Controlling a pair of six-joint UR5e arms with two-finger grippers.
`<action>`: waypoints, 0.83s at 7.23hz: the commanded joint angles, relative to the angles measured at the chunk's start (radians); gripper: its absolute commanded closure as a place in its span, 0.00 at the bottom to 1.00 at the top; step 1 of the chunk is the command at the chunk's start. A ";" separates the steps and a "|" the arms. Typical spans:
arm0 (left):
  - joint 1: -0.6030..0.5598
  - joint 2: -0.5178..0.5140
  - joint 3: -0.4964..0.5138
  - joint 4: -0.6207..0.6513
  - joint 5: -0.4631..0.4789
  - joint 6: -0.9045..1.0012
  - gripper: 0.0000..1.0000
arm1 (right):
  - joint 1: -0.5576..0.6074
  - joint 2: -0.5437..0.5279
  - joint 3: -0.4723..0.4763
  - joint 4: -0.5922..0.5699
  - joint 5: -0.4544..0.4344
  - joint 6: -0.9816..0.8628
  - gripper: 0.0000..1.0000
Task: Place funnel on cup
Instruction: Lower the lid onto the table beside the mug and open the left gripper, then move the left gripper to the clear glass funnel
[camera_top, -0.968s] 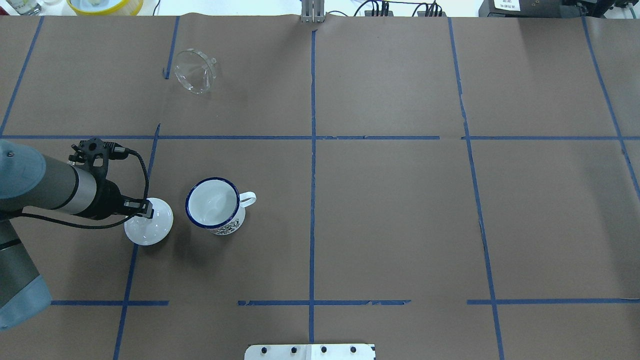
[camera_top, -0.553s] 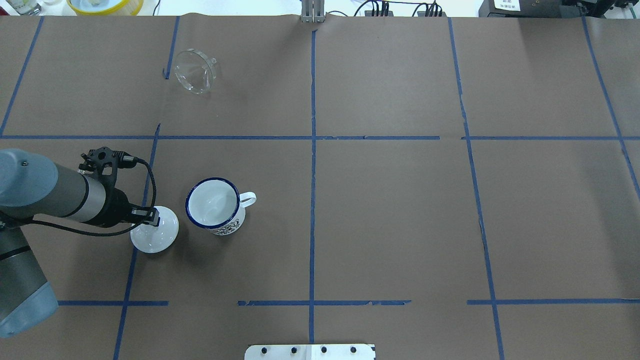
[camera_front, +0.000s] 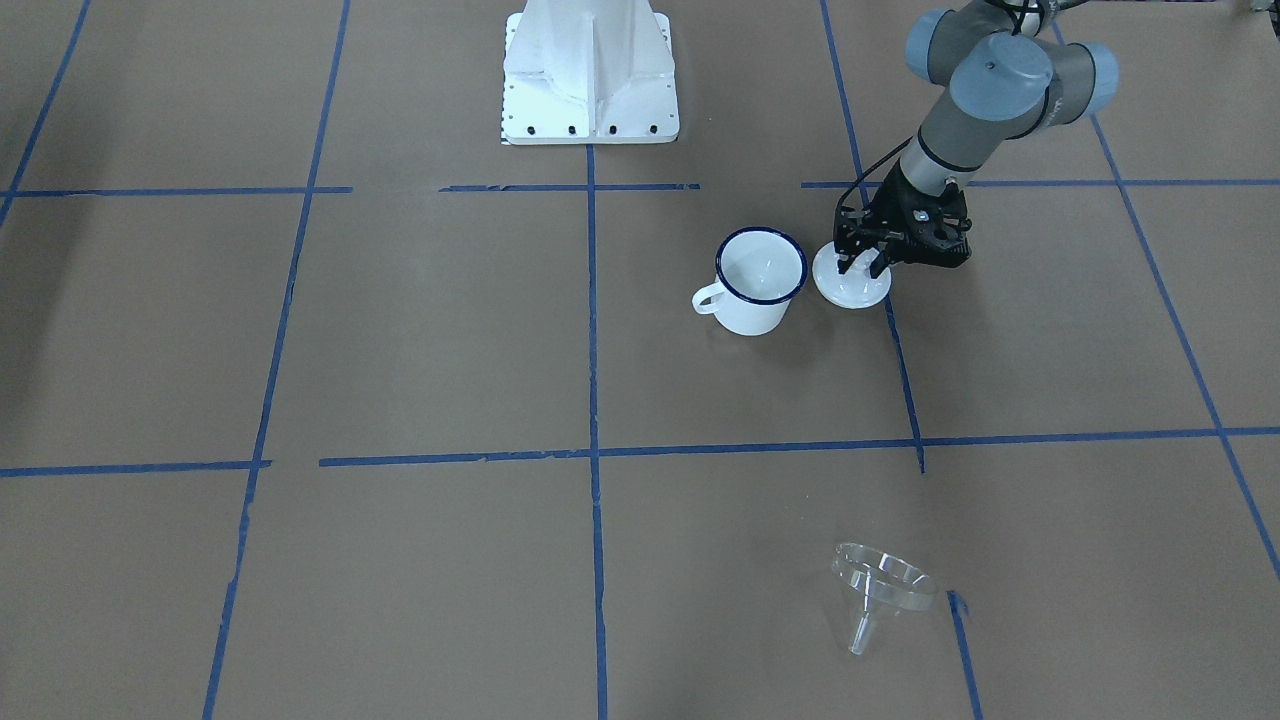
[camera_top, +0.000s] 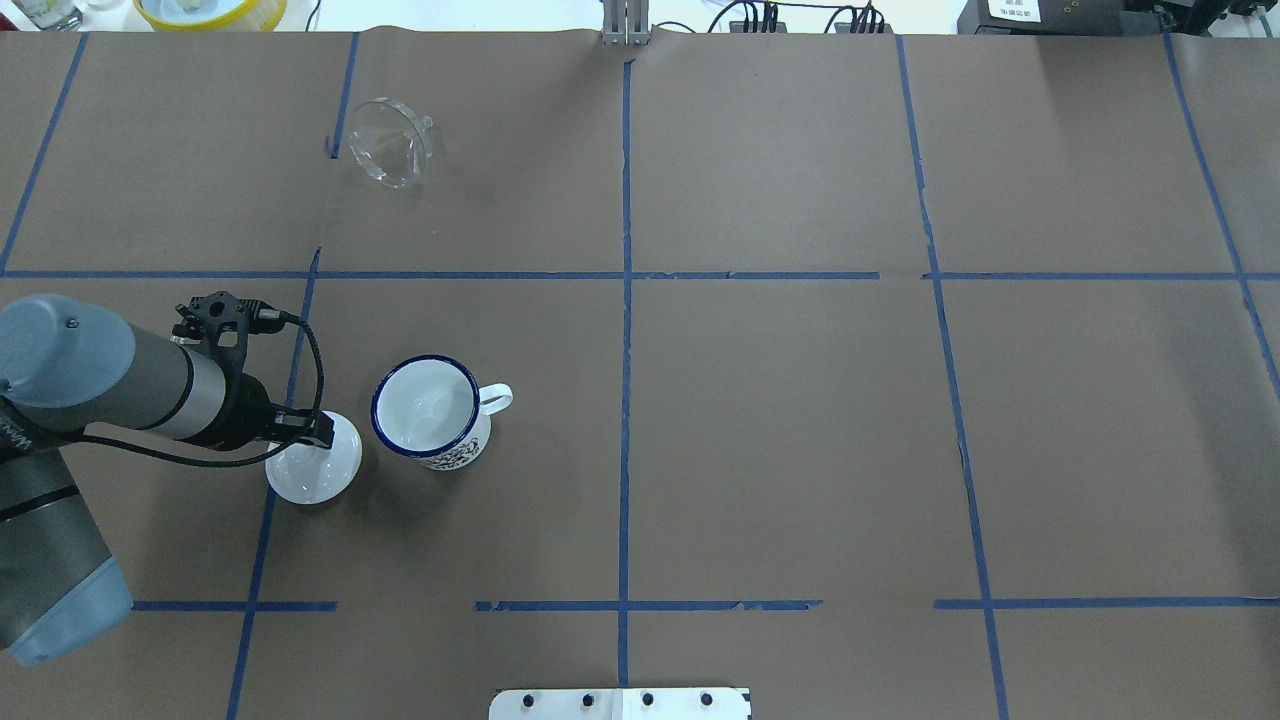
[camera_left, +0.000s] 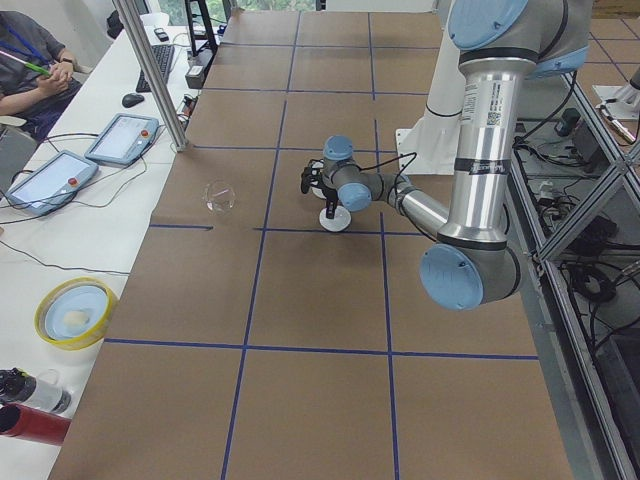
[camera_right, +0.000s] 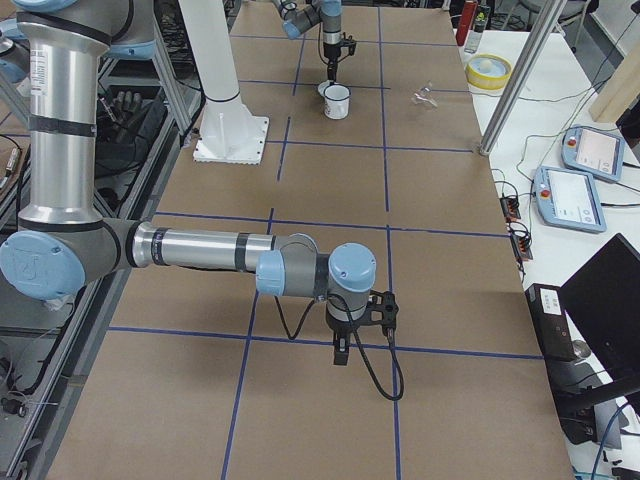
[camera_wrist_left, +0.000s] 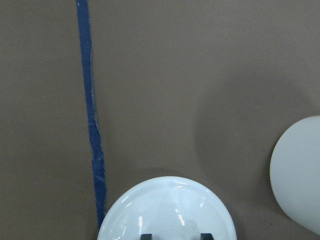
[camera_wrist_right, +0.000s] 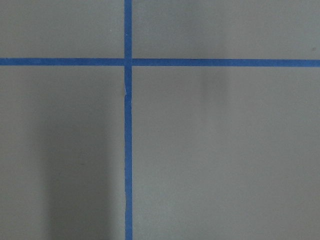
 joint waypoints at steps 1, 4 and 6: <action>-0.073 -0.004 -0.059 0.003 -0.010 0.002 0.00 | 0.000 0.000 0.001 0.000 0.000 0.000 0.00; -0.264 -0.117 -0.060 -0.011 -0.007 -0.212 0.00 | 0.000 0.000 0.001 0.000 0.000 0.000 0.00; -0.264 -0.226 0.011 -0.073 0.107 -0.614 0.00 | 0.000 0.000 0.001 0.000 0.000 0.000 0.00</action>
